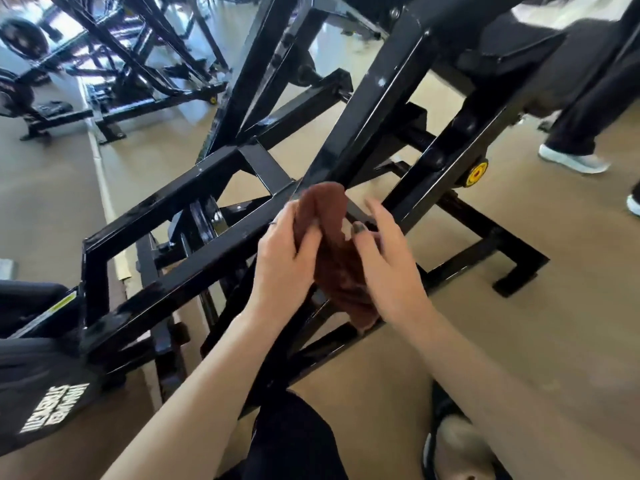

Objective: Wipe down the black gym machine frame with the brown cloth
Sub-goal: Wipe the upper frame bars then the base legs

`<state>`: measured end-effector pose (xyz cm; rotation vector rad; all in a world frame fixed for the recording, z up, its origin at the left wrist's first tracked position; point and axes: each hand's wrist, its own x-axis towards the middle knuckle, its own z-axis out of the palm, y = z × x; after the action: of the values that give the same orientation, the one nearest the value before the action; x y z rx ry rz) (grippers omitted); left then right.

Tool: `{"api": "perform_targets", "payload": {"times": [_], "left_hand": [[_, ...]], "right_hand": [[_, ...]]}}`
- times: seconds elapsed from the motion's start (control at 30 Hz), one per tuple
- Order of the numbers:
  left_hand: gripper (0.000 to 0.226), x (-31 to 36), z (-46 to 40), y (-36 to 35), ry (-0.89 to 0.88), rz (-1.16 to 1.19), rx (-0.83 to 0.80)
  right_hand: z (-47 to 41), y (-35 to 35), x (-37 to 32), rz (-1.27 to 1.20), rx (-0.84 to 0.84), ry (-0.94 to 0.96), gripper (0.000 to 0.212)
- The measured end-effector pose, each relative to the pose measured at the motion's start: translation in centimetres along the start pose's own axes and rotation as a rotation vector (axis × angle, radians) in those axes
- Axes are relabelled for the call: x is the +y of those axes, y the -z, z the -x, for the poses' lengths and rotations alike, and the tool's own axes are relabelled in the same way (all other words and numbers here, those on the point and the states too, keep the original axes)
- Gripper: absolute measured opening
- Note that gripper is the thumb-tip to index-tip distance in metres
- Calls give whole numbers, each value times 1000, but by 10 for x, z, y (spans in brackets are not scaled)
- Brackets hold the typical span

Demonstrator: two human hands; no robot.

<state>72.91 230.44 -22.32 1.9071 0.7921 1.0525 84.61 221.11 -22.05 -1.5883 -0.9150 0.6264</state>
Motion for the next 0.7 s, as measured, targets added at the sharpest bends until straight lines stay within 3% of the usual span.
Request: {"api": "perform_targets", "payload": {"times": [0.1, 0.23, 0.4, 0.5, 0.57, 0.7], "left_hand": [[28, 32, 0, -32, 48, 155, -157], [19, 44, 4, -69, 90, 98, -236], [23, 26, 15, -92, 179, 2, -390], [31, 10, 27, -101, 134, -223, -489], [44, -6, 32, -101, 14, -446, -441], [65, -30, 28, -97, -208, -636, -63]], "right_hand": [[6, 17, 2, -429, -90, -161, 44], [21, 36, 7, -769, -80, -279, 50], [35, 52, 34, -730, 19, -371, 52], [37, 56, 56, -683, 112, -465, 56], [35, 58, 71, -622, 192, -512, 48], [28, 67, 102, -607, 231, -616, 27]]}}
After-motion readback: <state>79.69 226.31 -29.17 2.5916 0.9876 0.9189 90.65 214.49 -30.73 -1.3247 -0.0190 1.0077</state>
